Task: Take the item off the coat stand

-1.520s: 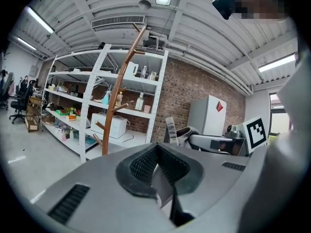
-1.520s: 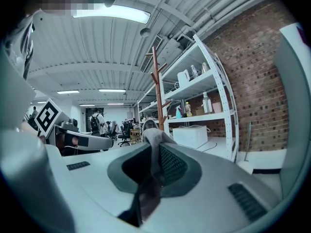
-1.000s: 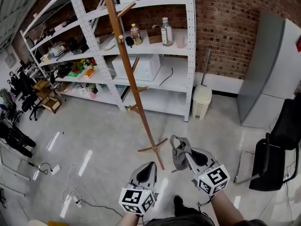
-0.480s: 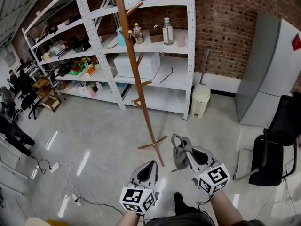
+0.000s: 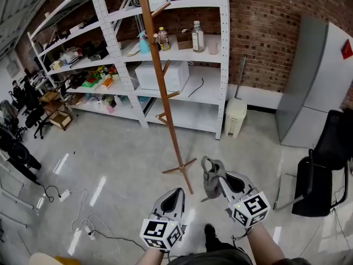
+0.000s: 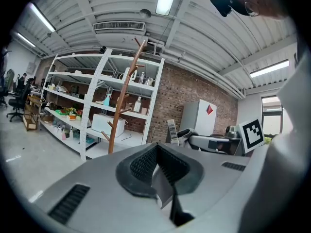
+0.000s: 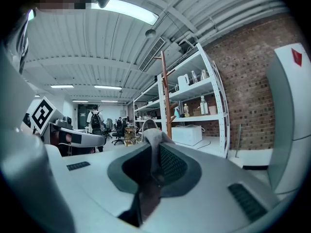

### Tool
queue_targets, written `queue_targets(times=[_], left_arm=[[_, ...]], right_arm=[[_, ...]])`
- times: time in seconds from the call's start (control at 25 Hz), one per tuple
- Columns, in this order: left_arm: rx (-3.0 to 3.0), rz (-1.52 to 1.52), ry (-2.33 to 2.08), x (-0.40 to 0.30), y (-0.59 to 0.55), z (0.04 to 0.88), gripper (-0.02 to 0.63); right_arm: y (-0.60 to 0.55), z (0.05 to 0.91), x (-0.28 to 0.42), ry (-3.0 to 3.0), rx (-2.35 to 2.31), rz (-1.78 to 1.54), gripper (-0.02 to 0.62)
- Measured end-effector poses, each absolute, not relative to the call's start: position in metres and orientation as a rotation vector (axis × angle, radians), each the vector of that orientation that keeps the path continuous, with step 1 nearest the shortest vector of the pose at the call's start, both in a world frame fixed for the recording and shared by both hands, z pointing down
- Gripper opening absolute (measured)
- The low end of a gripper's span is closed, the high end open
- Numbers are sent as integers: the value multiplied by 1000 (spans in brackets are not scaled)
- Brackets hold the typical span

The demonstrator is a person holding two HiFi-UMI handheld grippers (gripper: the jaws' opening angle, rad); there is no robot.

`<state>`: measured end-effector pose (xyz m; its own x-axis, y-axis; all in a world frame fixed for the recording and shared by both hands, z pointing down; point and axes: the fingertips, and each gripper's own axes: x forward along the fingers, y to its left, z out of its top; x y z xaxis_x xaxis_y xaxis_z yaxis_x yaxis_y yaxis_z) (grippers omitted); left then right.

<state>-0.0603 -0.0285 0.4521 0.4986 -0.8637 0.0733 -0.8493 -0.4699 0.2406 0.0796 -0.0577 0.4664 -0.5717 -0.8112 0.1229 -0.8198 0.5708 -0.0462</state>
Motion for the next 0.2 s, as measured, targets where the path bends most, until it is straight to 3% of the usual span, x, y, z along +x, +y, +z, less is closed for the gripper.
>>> queue_targets(times=[0.2], left_arm=[[2503,-90,-1460,-57,-33,450,6]], right_arm=[[-60,468,83,-2705,1407,148,42]])
